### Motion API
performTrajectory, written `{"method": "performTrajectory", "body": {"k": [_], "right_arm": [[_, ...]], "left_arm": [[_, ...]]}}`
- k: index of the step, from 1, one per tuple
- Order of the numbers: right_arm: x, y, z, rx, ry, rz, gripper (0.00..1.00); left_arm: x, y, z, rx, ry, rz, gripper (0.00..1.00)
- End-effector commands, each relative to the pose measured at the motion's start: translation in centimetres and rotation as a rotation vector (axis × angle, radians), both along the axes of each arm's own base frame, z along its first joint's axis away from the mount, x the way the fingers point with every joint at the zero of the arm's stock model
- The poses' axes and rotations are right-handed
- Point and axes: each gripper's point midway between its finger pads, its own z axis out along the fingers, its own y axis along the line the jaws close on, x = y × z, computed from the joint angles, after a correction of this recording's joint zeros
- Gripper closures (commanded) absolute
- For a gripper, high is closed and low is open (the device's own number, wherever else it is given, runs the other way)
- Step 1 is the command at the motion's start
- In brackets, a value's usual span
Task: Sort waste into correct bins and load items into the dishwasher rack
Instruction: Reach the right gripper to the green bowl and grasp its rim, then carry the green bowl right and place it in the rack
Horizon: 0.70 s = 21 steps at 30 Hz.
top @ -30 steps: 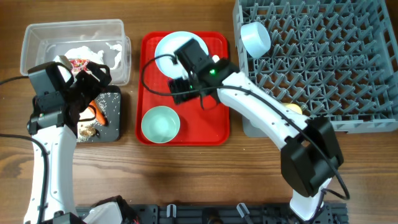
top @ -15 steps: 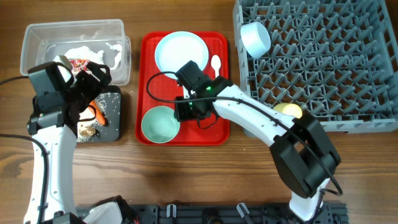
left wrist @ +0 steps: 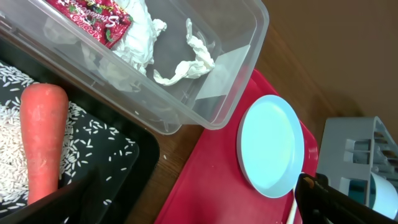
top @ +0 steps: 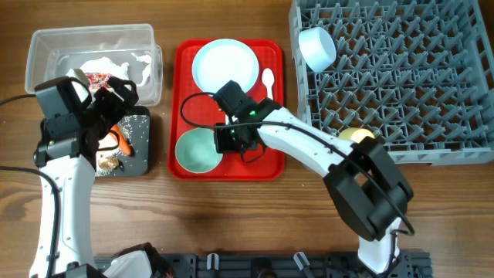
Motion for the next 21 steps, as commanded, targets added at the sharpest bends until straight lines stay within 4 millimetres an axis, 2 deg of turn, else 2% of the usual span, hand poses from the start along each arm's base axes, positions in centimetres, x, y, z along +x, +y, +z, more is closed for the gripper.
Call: {"method": "performTrajectory", "body": {"k": [1,3,4,7,8,10,13,14,16,19,20,21], "right_arm": [[-0.3,0.0,-1.0,-0.010,0.028,-0.009,0.91],[-0.2,0.1,-1.0,-0.004,0.026,-0.008,0.80],[-0.2,0.1,-1.0,-0.004,0.026,-0.008,0.80],[-0.3,0.2,-0.9,0.003,0.029,-0.004,0.96],[0.0,0.3,-0.4,0.017,0.024,0.005,0.96],[0.9,0.3,1.1,0.041,-0.023,0.042,0.96],[2.7,-1.8,5.5,0.017,-0.139,0.015,0.96],[3.5,-3.0,7.6,0.002,-0.197,-0.017,0.96],[5.3,-6.9,12.4,-0.064,-0.353,-0.119,0.96],[7.2,-16.2,20.4,-0.299,-0.664,-0.374,0.96],[7.2,-19.9,23.5,-0.413,-0.784,-0.479,0.96],[6.9,-22.5,25.7,-0.503,-0.867,-0.558,0.96]], "left_arm": [[0.3,0.3,1.2,0.025,-0.031,-0.002,0.00],[0.3,0.3,1.2,0.025,-0.031,-0.002,0.00],[0.3,0.3,1.2,0.025,-0.031,-0.002,0.00],[0.3,0.3,1.2,0.025,-0.031,-0.002,0.00],[0.3,0.3,1.2,0.025,-0.031,-0.002,0.00],[0.3,0.3,1.2,0.025,-0.031,-0.002,0.00],[0.3,0.3,1.2,0.025,-0.031,-0.002,0.00],[0.3,0.3,1.2,0.025,-0.031,-0.002,0.00],[0.3,0.3,1.2,0.025,-0.031,-0.002,0.00],[0.3,0.3,1.2,0.025,-0.031,-0.002,0.00],[0.3,0.3,1.2,0.025,-0.031,-0.002,0.00],[0.3,0.3,1.2,0.025,-0.031,-0.002,0.00]]}}
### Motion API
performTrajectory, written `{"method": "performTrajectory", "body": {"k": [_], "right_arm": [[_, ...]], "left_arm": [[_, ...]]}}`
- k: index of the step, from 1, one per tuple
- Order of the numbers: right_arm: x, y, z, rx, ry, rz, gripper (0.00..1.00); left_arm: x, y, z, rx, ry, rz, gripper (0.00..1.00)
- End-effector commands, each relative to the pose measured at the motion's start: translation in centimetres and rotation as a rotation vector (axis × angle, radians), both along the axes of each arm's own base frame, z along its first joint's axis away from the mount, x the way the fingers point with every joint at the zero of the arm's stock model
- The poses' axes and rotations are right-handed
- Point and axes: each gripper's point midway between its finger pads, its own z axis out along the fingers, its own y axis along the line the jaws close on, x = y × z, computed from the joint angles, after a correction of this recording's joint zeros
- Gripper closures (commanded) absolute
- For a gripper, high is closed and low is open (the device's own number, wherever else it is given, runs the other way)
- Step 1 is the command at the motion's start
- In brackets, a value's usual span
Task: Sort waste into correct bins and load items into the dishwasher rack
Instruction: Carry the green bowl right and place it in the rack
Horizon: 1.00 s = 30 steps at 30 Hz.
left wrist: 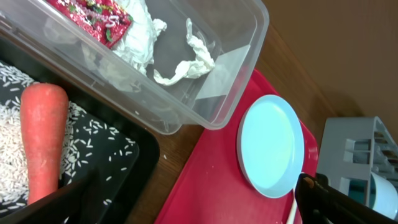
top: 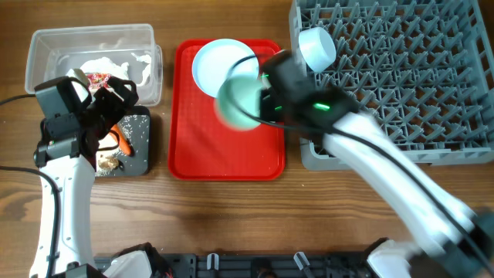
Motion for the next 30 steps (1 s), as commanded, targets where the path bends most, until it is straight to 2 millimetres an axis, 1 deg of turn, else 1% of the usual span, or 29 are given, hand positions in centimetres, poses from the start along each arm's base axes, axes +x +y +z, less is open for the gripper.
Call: {"method": "performTrajectory", "body": {"k": [1,2,3,5,6,8,11,13,15,16,18,22,25,28,30], "right_arm": [[0.9,-11.5,9.9,-0.353,-0.407,-0.400,0.96],[0.4,-13.9,11.6,-0.455,-0.469,-0.488,0.96],[0.1,-15.0,12.2,-0.517,-0.491,-0.524,0.96],[-0.5,-17.1,13.3,-0.725,-0.531,-0.587,0.95],[-0.5,-17.5,13.2,-0.823,-0.524,-0.574,0.96],[0.0,-17.3,12.3,-0.944,-0.484,-0.512,0.96],[1.5,-16.2,9.8,-1.118,-0.383,-0.357,0.96],[2.5,-15.5,7.7,-1.249,-0.296,-0.232,0.96],[3.4,-15.4,5.9,-1.353,-0.222,-0.150,0.96],[3.7,-15.5,5.4,-1.392,-0.202,-0.143,0.96],[4.2,-15.6,4.2,-1.431,-0.164,-0.117,0.96],[4.8,-15.4,1.6,-1.403,-0.106,-0.060,0.96],[5.1,-16.2,0.8,-1.416,-0.069,-0.058,0.96],[5.3,-17.3,-0.4,-1.358,-0.022,-0.050,0.96],[5.5,-17.3,-1.8,-1.279,0.013,-0.017,0.95]], "left_arm": [[0.3,0.3,1.2,0.025,-0.031,-0.002,0.00],[0.3,0.3,1.2,0.025,-0.031,-0.002,0.00],[0.3,0.3,1.2,0.025,-0.031,-0.002,0.00],[0.3,0.3,1.2,0.025,-0.031,-0.002,0.00],[0.3,0.3,1.2,0.025,-0.031,-0.002,0.00],[0.3,0.3,1.2,0.025,-0.031,-0.002,0.00],[0.3,0.3,1.2,0.025,-0.031,-0.002,0.00],[0.3,0.3,1.2,0.025,-0.031,-0.002,0.00],[0.3,0.3,1.2,0.025,-0.031,-0.002,0.00],[0.3,0.3,1.2,0.025,-0.031,-0.002,0.00],[0.3,0.3,1.2,0.025,-0.031,-0.002,0.00],[0.3,0.3,1.2,0.025,-0.031,-0.002,0.00],[0.3,0.3,1.2,0.025,-0.031,-0.002,0.00],[0.3,0.3,1.2,0.025,-0.031,-0.002,0.00],[0.3,0.3,1.2,0.025,-0.031,-0.002,0.00]]}}
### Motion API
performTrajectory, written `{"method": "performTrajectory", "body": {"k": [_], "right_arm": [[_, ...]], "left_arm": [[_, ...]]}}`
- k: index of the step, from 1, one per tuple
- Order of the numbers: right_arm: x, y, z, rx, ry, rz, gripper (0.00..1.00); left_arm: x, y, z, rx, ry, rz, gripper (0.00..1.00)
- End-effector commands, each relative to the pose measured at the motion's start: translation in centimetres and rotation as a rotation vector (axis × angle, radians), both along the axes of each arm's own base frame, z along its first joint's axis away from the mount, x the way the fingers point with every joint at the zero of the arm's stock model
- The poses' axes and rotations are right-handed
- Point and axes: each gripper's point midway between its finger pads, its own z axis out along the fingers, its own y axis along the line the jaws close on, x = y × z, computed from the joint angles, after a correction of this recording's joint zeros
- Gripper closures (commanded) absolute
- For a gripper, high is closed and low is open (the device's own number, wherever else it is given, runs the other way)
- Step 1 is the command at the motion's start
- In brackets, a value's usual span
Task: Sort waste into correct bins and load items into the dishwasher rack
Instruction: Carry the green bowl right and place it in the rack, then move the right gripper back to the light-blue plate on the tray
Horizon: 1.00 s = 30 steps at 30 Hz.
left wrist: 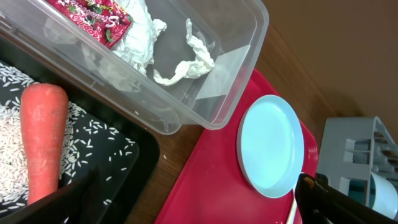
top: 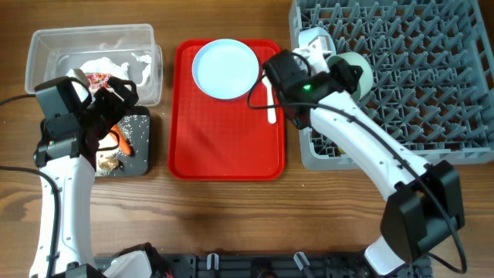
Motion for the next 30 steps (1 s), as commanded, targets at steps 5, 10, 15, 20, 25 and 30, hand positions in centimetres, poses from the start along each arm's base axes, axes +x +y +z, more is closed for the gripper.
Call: {"method": "performTrajectory", "body": {"k": [5,10,15,20,25,30], "right_arm": [[0.4,0.1,-3.6,0.141,0.108,0.015,0.96],[0.4,-0.4,-3.2,0.111,0.093,-0.001,0.96],[0.3,-2.4,-0.1,-0.093,0.055,-0.045,0.96],[0.3,-2.0,-1.3,-0.048,0.099,-0.023,0.96],[0.6,-1.8,-2.7,-0.081,0.154,-0.014,0.96],[1.1,-1.7,-4.3,-0.153,0.232,-0.002,0.96]], "left_arm": [[0.3,0.3,1.2,0.025,-0.031,-0.002,0.00],[0.3,0.3,1.2,0.025,-0.031,-0.002,0.00],[0.3,0.3,1.2,0.025,-0.031,-0.002,0.00],[0.3,0.3,1.2,0.025,-0.031,-0.002,0.00],[0.3,0.3,1.2,0.025,-0.031,-0.002,0.00],[0.3,0.3,1.2,0.025,-0.031,-0.002,0.00]]}}
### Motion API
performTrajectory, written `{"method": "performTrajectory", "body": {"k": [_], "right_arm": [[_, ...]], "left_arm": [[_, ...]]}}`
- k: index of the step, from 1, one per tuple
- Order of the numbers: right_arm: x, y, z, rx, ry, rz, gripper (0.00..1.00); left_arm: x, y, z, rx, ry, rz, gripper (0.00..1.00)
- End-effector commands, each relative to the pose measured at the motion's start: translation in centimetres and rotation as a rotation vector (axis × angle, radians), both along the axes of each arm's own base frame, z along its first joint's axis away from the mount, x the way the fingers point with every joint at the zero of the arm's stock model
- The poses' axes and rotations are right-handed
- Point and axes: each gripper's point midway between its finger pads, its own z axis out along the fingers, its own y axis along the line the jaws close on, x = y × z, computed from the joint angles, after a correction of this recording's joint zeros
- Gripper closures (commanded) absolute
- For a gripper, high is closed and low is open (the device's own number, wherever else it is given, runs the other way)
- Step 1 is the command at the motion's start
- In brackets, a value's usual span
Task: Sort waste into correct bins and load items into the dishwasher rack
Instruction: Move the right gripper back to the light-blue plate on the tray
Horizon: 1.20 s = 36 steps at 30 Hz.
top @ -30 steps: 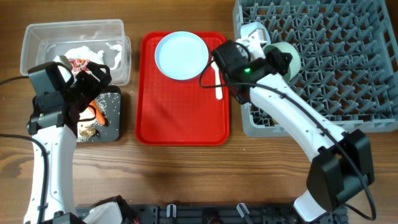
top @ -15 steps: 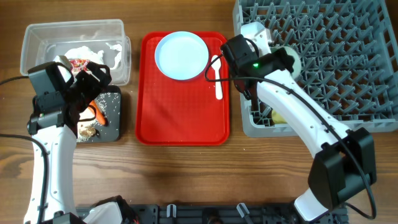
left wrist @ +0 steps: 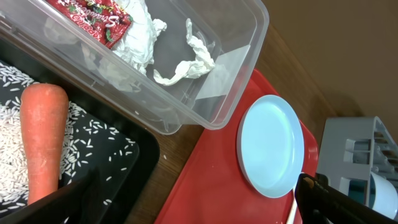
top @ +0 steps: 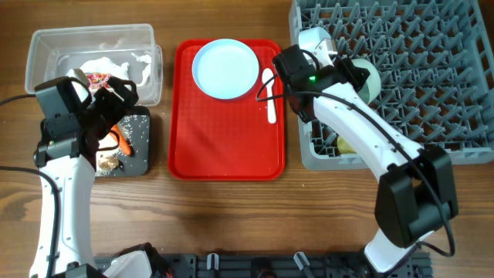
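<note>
My right gripper (top: 349,74) is over the near-left part of the grey dishwasher rack (top: 432,93), shut on the rim of a pale green bowl (top: 365,76) that stands on edge among the rack's pins. A white cup (top: 313,40) lies in the rack's far-left corner. On the red tray (top: 224,139) are a white plate (top: 225,68) and a white spoon (top: 268,83). My left gripper (top: 116,96) hangs open and empty over the bins; its dark fingertips (left wrist: 323,198) frame the left wrist view.
A clear bin (left wrist: 186,68) holds crumpled tissue and a red wrapper (left wrist: 93,18). A black tray (left wrist: 106,155) beside it holds a carrot (left wrist: 40,137) and rice grains. A yellowish item (top: 346,143) shows at the rack's near-left edge.
My right gripper and the green bowl have shifted slightly right and toward the near side within the rack. The left arm has not moved.
My right gripper was on the green bowl at the tray's near-left corner. Then it held the bowl up over the tray near the plate. Then the bowl was at the rack's left side, and now it stands on edge among the pins. The left arm stayed still.
</note>
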Motion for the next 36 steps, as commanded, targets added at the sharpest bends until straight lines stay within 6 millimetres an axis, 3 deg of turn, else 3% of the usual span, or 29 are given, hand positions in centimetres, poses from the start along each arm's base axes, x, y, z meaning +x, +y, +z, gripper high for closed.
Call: {"method": "performTrajectory", "body": {"k": [1,5,10,17,18,19,20,23,28,34,36], "right_arm": [[0.2,0.1,-1.9,-0.044,0.077,0.010,0.96],[0.1,0.6,-1.9,-0.060,0.096,0.030,0.96],[-0.1,3.1,-1.9,-0.103,0.155,0.117,0.94],[-0.5,4.8,-2.0,-0.109,0.159,0.160,0.69],[-0.6,5.1,-2.0,-0.110,0.159,0.167,0.60],[-0.6,5.4,-2.0,-0.112,0.161,0.175,0.45],[-0.7,5.7,-2.0,-0.117,0.167,0.186,0.00],[-0.7,7.1,-1.6,-0.156,0.199,0.239,0.00],[1.3,11.4,1.3,-0.008,-0.080,0.281,0.00],[3.7,14.0,3.9,0.130,-0.294,0.308,0.00],[4.6,15.6,3.7,0.237,-0.325,0.359,0.00]], "left_arm": [[0.3,0.3,1.2,0.025,-0.031,-0.002,0.00],[0.3,0.3,1.2,0.025,-0.031,-0.002,0.00],[0.3,0.3,1.2,0.025,-0.031,-0.002,0.00],[0.3,0.3,1.2,0.025,-0.031,-0.002,0.00],[0.3,0.3,1.2,0.025,-0.031,-0.002,0.00],[0.3,0.3,1.2,0.025,-0.031,-0.002,0.00],[0.3,0.3,1.2,0.025,-0.031,-0.002,0.00],[0.3,0.3,1.2,0.025,-0.031,-0.002,0.00],[0.3,0.3,1.2,0.025,-0.031,-0.002,0.00],[0.3,0.3,1.2,0.025,-0.031,-0.002,0.00],[0.3,0.3,1.2,0.025,-0.031,-0.002,0.00]]}}
